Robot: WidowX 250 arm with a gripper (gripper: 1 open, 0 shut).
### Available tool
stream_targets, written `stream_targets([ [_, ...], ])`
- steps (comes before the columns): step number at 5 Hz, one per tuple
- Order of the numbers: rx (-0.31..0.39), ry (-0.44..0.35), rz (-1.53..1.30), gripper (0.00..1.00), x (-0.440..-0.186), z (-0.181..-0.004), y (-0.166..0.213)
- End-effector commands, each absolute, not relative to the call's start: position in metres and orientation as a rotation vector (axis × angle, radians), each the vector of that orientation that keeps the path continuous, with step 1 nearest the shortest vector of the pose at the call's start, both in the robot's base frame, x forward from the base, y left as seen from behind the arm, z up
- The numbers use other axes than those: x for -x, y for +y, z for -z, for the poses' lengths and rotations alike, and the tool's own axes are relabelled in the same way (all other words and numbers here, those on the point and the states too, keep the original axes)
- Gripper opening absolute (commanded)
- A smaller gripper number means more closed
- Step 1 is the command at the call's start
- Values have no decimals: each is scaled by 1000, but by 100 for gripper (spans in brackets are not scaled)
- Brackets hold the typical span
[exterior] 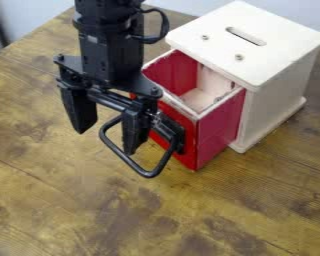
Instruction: Close the drawer
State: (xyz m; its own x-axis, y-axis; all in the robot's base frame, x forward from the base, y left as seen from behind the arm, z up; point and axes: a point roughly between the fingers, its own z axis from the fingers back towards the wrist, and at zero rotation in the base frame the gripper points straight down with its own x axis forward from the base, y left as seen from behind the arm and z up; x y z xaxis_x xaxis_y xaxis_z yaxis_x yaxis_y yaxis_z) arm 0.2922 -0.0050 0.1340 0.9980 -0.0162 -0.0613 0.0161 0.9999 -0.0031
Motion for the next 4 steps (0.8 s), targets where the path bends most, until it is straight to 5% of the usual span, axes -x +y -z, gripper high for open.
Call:
stream_targets([
  [1, -2, -100, 21, 100, -287, -124, 7],
  [2, -3, -189, 52, 100, -290, -90, 14],
  [3, 0, -151, 63, 100, -307, -66, 20],
  [4, -7, -159, 18, 100, -315, -61, 20],
])
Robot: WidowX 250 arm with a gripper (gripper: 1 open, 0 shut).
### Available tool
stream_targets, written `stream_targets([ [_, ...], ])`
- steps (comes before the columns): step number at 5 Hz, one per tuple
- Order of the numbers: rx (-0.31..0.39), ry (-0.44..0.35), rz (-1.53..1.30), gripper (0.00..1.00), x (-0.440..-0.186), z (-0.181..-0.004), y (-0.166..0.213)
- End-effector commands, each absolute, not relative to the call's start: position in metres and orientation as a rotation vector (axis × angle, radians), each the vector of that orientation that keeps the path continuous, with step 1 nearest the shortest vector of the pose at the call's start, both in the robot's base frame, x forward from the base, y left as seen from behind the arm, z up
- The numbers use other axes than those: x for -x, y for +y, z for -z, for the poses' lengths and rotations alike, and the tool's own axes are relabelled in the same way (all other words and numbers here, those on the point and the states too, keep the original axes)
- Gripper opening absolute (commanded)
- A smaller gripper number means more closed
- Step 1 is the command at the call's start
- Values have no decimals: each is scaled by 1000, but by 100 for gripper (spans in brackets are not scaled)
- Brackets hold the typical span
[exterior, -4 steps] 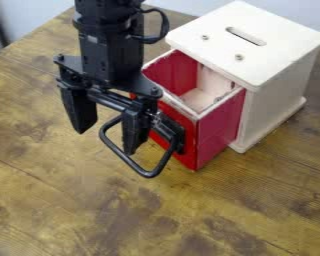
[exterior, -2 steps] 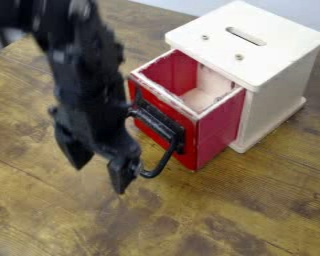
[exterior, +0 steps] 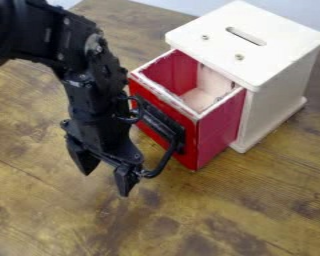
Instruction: Close the drawer
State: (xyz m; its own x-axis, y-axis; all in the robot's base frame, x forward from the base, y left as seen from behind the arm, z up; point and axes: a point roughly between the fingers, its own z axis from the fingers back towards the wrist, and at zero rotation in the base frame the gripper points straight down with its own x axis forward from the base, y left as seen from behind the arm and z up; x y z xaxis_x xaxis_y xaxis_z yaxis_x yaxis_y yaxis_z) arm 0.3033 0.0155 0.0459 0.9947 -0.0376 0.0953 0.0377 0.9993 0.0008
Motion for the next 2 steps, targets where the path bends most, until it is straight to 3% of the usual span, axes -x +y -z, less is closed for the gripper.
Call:
stream_targets([
  [1, -9, -163, -22, 100, -320, -59, 21],
  [2, -8, -186, -8, 100, -336, -63, 24],
])
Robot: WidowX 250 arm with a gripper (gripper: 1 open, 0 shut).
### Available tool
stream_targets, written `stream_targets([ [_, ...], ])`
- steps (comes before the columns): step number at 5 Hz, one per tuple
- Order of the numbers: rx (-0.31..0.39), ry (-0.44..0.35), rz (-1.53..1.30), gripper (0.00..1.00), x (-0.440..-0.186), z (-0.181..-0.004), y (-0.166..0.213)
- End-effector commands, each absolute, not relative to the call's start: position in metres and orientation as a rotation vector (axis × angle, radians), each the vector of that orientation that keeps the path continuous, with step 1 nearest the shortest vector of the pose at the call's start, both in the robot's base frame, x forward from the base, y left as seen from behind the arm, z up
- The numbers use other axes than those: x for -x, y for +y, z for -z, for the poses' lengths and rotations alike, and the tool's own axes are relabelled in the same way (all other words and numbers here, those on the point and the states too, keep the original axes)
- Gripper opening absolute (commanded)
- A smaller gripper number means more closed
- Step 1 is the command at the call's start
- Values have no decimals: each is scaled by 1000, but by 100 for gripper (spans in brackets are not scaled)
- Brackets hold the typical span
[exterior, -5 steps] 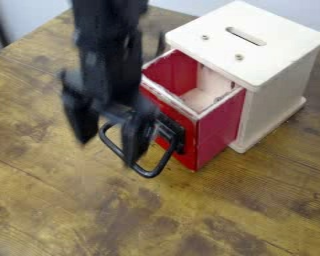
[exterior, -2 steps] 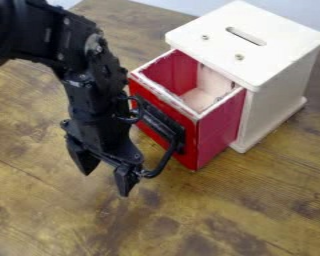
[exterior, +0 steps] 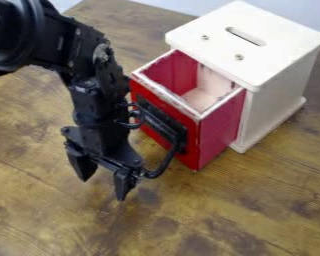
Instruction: Close the drawer
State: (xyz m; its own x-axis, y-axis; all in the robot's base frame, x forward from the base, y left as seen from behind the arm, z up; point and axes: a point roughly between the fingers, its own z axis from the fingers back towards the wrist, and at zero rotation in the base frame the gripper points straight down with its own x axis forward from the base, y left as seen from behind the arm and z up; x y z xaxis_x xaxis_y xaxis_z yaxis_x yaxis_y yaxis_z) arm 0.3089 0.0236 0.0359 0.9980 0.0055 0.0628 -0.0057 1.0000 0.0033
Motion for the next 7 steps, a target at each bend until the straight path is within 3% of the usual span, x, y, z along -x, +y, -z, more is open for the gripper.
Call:
stream_targets([
  [1, -3, -223, 5, 100, -353, -72, 27],
  [2, 2, -222, 17, 100, -371, -77, 30],
  [3, -3, -169, -33, 100, -382, -77, 28],
  [7, -13, -177, -187, 100, -377, -77, 28],
])
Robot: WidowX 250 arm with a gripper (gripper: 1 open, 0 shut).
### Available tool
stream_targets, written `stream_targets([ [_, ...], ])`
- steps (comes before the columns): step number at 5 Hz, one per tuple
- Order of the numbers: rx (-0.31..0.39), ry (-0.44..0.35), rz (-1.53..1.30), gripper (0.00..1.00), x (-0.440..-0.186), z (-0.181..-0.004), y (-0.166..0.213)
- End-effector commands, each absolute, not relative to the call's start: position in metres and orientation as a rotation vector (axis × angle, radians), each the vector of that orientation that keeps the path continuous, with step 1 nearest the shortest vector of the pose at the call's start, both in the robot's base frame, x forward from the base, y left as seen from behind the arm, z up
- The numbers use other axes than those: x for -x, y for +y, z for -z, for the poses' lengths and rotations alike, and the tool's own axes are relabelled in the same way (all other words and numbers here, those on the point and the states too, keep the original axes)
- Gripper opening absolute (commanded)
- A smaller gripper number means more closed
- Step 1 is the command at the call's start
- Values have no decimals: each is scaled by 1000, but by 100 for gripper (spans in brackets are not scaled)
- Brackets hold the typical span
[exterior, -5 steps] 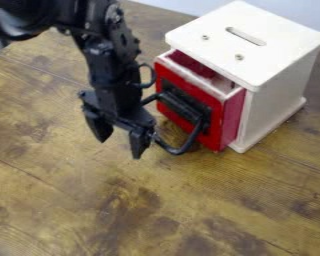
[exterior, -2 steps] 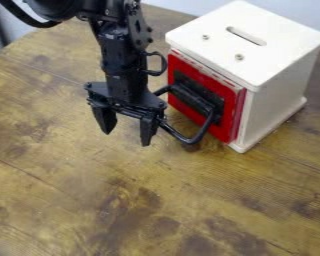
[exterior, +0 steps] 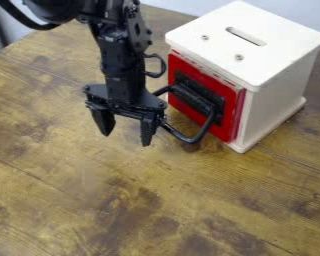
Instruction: Close the drawer
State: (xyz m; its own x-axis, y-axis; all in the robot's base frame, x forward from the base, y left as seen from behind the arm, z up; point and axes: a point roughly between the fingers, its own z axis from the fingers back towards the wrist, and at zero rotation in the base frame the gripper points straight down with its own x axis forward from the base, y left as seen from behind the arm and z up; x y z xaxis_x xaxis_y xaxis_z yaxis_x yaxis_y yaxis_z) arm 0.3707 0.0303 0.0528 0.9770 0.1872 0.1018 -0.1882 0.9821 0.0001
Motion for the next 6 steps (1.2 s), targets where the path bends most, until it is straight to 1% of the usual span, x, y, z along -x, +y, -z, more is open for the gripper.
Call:
stream_targets([
  [1, -14, -175, -205, 100, -376, -78, 13],
  [2, -6, -177, -219, 100, -376, -78, -1],
  [4, 1, -180, -227, 100, -376, -75, -16],
  [6, -6, -172, -259, 100, -377, -65, -16],
])
